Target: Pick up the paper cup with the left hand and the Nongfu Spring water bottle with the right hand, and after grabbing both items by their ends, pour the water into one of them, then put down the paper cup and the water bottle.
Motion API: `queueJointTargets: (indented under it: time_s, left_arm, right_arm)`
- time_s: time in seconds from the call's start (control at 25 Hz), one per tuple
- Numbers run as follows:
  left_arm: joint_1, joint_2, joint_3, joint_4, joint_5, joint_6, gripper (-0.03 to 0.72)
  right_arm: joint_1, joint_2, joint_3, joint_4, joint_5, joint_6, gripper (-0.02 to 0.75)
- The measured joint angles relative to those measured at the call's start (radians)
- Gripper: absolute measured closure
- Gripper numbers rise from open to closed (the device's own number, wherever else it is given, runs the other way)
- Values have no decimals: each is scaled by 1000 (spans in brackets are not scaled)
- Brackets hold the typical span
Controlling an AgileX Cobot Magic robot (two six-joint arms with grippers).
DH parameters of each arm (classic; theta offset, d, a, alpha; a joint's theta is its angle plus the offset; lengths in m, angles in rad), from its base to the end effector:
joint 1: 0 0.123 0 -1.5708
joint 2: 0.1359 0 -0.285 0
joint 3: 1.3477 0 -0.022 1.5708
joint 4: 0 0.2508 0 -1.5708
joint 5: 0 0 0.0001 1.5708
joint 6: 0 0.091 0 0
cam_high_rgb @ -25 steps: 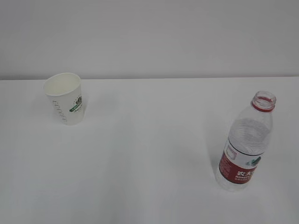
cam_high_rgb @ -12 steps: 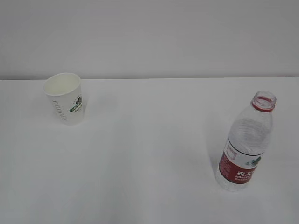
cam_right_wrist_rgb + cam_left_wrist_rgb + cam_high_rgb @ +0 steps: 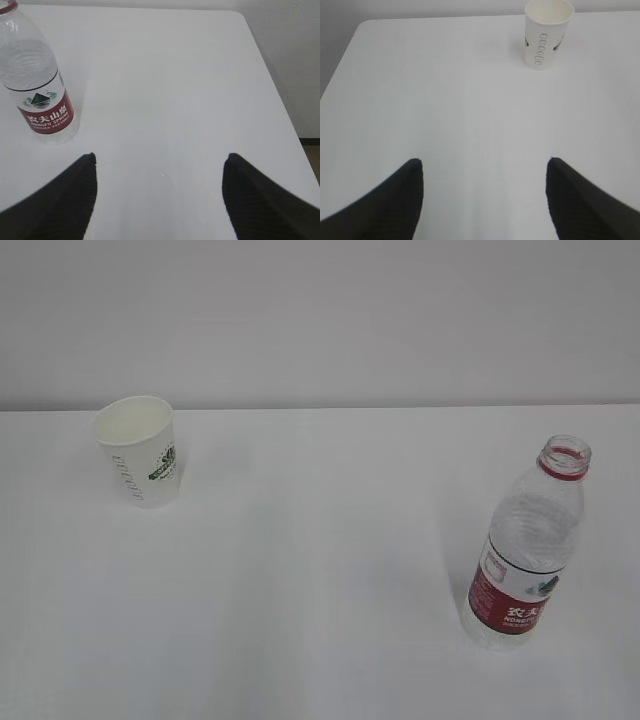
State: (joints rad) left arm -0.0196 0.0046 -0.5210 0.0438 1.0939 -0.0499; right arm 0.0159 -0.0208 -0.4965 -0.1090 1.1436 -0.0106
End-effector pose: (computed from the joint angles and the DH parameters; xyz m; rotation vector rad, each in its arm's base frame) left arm -0.0079 0.0037 0.2805 -0.0345 2.0600 0.0095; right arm -0.0114 -0.0092 0.2700 -0.0162 2.1073 -0.1285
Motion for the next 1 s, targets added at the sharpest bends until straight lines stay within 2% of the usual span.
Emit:
queueJointTargets:
  time_s: [0.44,0.68,1.0]
  left_arm:
    - [0,0,0,0,0,0,130]
    - [0,10,-10,-2,-14,0,169]
    - [0,142,-30,-12,-104,0,179]
  right_arm:
    - [0,0,0,0,-4,0,150]
    - [0,0,-32,0,-33,0,150]
    - [0,9,-70,0,-68,0,150]
